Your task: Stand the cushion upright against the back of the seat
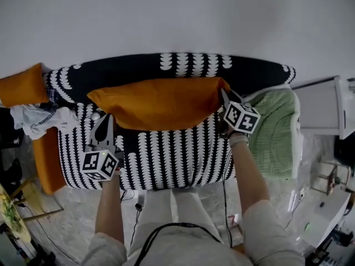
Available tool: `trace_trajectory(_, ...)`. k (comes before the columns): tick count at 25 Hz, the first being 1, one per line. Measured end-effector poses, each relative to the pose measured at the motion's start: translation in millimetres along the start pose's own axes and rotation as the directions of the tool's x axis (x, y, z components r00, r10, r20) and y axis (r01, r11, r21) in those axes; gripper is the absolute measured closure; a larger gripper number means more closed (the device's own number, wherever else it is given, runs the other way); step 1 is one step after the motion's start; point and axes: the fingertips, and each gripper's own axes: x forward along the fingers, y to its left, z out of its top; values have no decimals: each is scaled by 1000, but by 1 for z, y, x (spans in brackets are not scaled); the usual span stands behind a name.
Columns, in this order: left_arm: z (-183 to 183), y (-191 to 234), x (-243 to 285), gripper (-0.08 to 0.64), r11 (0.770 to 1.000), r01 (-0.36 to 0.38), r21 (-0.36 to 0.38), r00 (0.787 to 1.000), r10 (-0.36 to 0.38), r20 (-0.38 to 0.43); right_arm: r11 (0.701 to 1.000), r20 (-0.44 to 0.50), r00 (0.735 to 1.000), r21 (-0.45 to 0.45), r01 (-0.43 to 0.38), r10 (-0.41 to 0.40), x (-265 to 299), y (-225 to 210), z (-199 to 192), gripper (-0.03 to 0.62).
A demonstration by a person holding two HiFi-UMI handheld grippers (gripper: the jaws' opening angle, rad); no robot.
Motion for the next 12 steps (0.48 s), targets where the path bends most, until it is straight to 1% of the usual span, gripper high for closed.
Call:
trace_trajectory(2, 4, -11, 0, 537, 1000, 6, -18, 1000, -6, 28, 1000, -6, 1000, 5, -15, 15, -1, -3, 1, 486)
trace_trajectory(4, 5, -22, -1, 537, 1000, 16, -21, 999, -15, 39, 999, -10, 999, 12, -32, 32, -3, -3, 3, 467)
trace_trajectory(7, 0, -37, -3, 537, 999, 39, -9, 999, -38, 22, 999, -10, 999, 19, -50, 50, -8, -5, 2, 449)
trace_trajectory(12, -7, -52, -7, 537, 998, 54, -11, 999, -54, 0, 997, -1, 997, 6, -80, 80, -19, -6, 1, 448)
